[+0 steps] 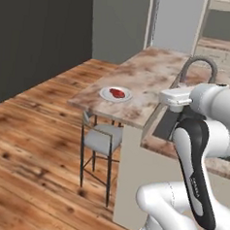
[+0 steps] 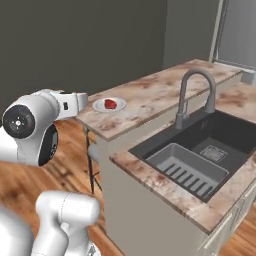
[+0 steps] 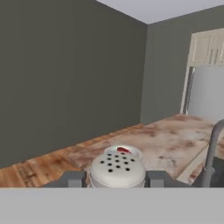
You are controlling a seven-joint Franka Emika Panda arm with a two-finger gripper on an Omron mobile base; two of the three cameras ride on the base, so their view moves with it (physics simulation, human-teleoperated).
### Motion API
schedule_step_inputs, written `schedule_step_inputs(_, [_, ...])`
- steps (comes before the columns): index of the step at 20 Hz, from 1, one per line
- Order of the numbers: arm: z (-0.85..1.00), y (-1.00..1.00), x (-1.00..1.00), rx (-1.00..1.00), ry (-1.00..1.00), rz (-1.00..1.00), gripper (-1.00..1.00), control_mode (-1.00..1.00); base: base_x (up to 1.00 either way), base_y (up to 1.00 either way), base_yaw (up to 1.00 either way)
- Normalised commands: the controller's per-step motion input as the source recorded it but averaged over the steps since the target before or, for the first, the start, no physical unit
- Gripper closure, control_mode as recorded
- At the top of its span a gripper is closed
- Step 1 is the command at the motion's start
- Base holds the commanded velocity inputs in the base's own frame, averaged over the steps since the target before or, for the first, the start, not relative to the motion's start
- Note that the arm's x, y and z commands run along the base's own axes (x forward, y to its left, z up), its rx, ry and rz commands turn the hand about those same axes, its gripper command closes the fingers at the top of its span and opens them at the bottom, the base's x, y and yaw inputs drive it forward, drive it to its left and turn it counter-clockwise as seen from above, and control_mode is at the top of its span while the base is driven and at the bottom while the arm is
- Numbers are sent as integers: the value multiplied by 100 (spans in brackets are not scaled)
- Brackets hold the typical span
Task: Retrieve the shaker from the cabinet and place it next the steak on a plate on the dining table.
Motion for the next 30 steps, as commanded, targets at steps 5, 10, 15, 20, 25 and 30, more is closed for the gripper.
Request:
schedule_step_inputs(5, [0,0,0,0,0,0,100,100,18,95,7])
schedule_step_inputs(10, [0,0,0,0,0,0,100,100,20,78,-7])
schedule_step_inputs(15, [0,0,0,0,0,0,100,100,47,93,-27])
schedule_step_inputs(20, [0,0,0,0,0,0,100,100,53,100,-38])
schedule_step_inputs(25, [0,0,0,0,0,0,100,100,44,100,-43])
schedule_step_inputs(30, [0,0,0,0,0,0,100,100,34,89,-46])
